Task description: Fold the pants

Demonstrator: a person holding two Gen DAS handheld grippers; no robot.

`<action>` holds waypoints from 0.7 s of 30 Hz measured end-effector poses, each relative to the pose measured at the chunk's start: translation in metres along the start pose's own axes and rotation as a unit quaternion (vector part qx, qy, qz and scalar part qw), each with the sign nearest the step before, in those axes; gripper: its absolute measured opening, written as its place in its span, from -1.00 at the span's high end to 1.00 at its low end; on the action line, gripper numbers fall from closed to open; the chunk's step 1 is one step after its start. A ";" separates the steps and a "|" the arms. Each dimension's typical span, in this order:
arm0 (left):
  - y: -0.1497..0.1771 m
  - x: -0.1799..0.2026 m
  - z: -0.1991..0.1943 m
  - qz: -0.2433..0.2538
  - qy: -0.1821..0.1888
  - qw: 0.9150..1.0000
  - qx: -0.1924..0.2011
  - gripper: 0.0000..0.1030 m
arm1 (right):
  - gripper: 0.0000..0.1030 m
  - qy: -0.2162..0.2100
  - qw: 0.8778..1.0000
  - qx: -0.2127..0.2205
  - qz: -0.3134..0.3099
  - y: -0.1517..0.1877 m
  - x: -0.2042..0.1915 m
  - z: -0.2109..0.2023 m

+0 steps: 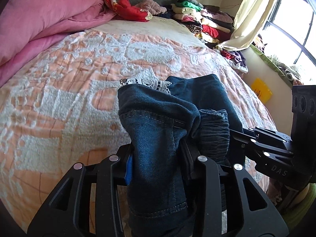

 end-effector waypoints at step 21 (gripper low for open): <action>0.008 -0.014 0.026 0.004 -0.031 0.999 -0.016 -0.15 | 0.29 0.073 0.997 -0.034 0.002 0.015 0.033 0.028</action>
Point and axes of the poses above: each gripper's, at about its wrist camera, not at the fingertips, and z roughly the way its jaws point, x to its right, y to its underside, the point moved 8 cm from there along z, roughly the way its jaws point, and after that the axes turned 13 degrees about x, right-handed, at the moved point
